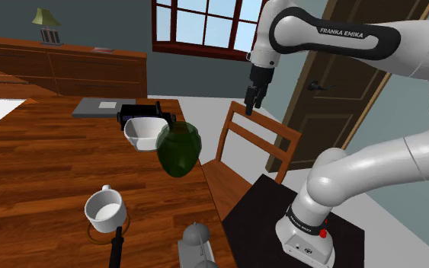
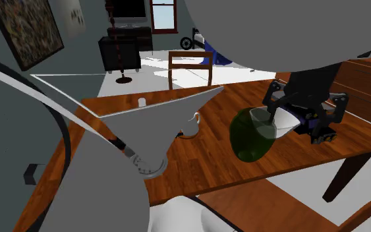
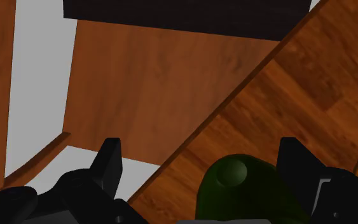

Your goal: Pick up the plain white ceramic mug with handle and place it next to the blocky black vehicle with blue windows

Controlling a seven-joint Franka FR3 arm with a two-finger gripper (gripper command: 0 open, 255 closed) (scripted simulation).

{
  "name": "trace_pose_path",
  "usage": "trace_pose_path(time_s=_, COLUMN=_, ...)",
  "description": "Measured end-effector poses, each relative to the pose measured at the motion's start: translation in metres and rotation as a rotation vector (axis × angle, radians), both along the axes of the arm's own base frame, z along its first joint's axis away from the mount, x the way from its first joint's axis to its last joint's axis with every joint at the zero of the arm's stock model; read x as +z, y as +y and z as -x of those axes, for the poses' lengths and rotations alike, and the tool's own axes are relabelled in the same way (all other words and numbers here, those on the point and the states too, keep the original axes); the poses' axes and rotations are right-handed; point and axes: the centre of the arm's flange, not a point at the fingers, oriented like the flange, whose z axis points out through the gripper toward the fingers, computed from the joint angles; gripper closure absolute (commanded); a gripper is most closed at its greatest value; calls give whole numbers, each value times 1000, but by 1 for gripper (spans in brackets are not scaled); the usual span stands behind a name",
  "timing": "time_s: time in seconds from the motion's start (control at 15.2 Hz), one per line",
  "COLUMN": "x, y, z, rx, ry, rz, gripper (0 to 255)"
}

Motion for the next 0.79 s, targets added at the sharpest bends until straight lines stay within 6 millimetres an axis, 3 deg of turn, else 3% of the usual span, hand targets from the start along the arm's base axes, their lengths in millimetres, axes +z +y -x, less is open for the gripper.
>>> trace_pose_path(time_s=0.2, x=-7, y=16, z=-5, rx=4, ry=-2, rz=5, gripper=0)
trace_pose_path(time_s=0.79, x=-52, y=112, z=-48, rx=27, ry=-17, rz=42, gripper=0)
